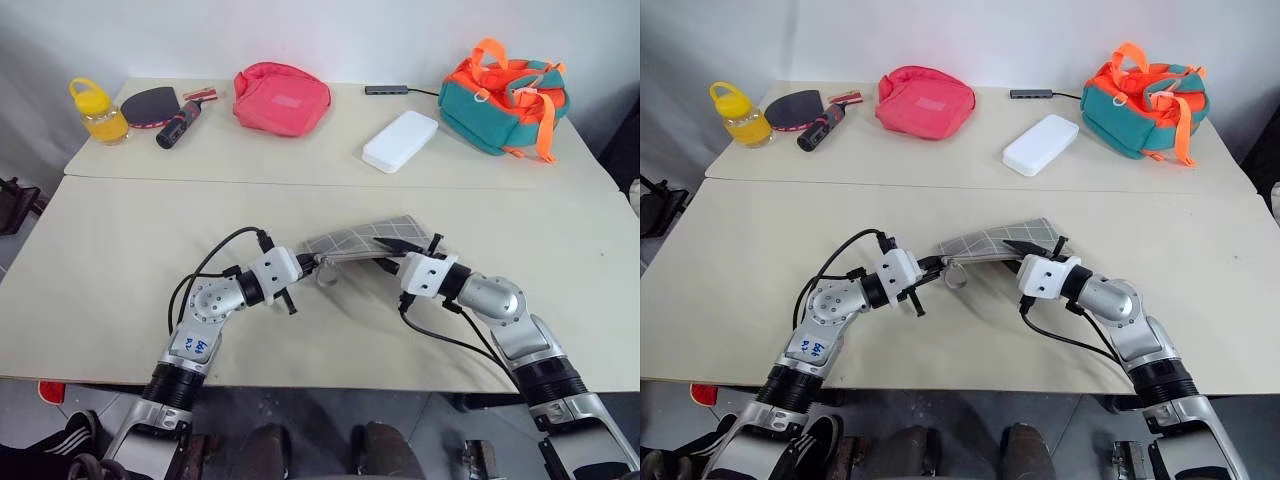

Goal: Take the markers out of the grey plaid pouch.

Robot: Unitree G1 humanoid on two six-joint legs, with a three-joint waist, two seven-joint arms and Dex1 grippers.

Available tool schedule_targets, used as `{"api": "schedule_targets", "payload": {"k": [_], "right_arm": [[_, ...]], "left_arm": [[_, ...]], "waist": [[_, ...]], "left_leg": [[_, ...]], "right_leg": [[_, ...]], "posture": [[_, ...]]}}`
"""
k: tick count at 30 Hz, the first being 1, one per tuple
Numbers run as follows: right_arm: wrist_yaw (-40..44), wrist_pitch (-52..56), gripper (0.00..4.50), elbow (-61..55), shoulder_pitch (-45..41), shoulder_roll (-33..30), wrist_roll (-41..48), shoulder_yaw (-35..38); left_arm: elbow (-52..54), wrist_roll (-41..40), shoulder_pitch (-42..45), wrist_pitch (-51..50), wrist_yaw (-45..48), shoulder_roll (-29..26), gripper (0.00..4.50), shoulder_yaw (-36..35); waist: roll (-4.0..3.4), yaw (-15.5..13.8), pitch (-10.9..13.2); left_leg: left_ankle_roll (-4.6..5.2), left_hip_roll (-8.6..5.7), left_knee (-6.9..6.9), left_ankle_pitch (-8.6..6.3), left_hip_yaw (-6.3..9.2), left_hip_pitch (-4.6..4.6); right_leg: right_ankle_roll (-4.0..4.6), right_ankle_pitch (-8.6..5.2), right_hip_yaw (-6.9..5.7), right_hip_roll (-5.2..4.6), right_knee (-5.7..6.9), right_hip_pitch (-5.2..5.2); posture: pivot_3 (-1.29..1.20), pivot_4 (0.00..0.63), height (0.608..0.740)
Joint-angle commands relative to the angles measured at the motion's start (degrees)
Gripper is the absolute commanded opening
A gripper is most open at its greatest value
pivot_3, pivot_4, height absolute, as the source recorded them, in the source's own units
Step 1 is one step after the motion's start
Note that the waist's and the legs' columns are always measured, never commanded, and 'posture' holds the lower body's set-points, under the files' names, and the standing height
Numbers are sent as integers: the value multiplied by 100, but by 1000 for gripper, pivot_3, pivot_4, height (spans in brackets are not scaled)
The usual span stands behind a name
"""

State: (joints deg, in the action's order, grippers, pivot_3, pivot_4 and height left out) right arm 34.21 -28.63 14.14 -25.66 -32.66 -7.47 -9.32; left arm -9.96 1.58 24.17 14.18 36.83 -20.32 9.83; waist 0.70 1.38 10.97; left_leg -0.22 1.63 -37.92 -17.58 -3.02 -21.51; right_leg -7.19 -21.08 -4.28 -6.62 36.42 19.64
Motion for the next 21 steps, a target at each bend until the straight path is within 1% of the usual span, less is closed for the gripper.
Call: {"api": "schedule_targets", "payload": {"k": [1,3,4,6,8,9,11,13,15,18,21], "right_arm": [[18,173,2725,15,-161,-114,429,442],[544,826,3379,-346,-68,-86,1265,548],[839,1547,3724,-916,57,-55,2157,657],[1200,2717,3724,-1909,302,-56,3477,778],[1488,3798,3724,-2756,554,-260,4351,681],[1618,4205,3724,-3141,649,-385,4539,533],[1675,4741,3724,-3568,720,-519,4680,379],[1459,5247,3724,-3644,753,-541,4474,122],[1119,5488,3724,-3491,974,-302,4272,-26],[623,5767,3724,-3297,1265,38,4094,-32],[533,5753,3724,-3125,1491,261,3923,-42]], "left_arm": [[6,305,83,253,-206,-44,0,64],[72,499,61,283,-365,-110,0,31],[106,618,45,323,-449,-163,0,11],[120,676,24,340,-497,-202,0,2],[103,665,32,348,-470,-200,0,53],[77,792,68,447,-491,-230,0,133],[39,969,122,604,-519,-263,0,244],[34,1129,200,687,-604,-252,0,318],[32,1237,279,681,-676,-237,0,346],[15,1311,311,720,-728,-259,0,362],[38,1304,300,690,-767,-251,0,347]], "waist": [[0,-6,0],[0,-6,0],[0,-7,0],[-1,-16,0],[-1,-6,0],[-1,-10,0],[-1,-28,1],[-1,-47,1],[-1,-111,0],[-1,-158,1],[-1,-164,1]], "left_leg": [[0,-1,-1,0,0,0],[0,0,-2,0,0,0],[0,1,-2,0,2,0],[0,7,1,0,9,0],[0,10,7,0,16,-1],[0,13,9,-1,17,-1],[3,9,10,-2,20,-1],[5,9,9,-3,22,-2],[5,10,9,-3,21,-2],[4,10,9,-3,24,-3],[4,4,14,-3,20,-10]], "right_leg": [[0,0,0,0,-1,-1],[0,0,-1,0,-1,-2],[0,0,-1,0,-2,-3],[2,1,-3,-4,3,-3],[3,1,-5,-6,2,-4],[4,2,-6,-6,0,-4],[4,2,-10,-11,-3,-5],[6,4,-11,-16,-43,-12],[11,7,-11,-17,-49,-14],[12,8,-11,-17,-47,-12],[4,12,-15,-14,-47,-6]], "posture": [[0,150,740],[0,150,740],[0,150,740],[0,150,740],[0,150,740],[0,150,740],[0,150,740],[0,150,740],[0,150,740],[0,150,740],[0,150,740]]}}
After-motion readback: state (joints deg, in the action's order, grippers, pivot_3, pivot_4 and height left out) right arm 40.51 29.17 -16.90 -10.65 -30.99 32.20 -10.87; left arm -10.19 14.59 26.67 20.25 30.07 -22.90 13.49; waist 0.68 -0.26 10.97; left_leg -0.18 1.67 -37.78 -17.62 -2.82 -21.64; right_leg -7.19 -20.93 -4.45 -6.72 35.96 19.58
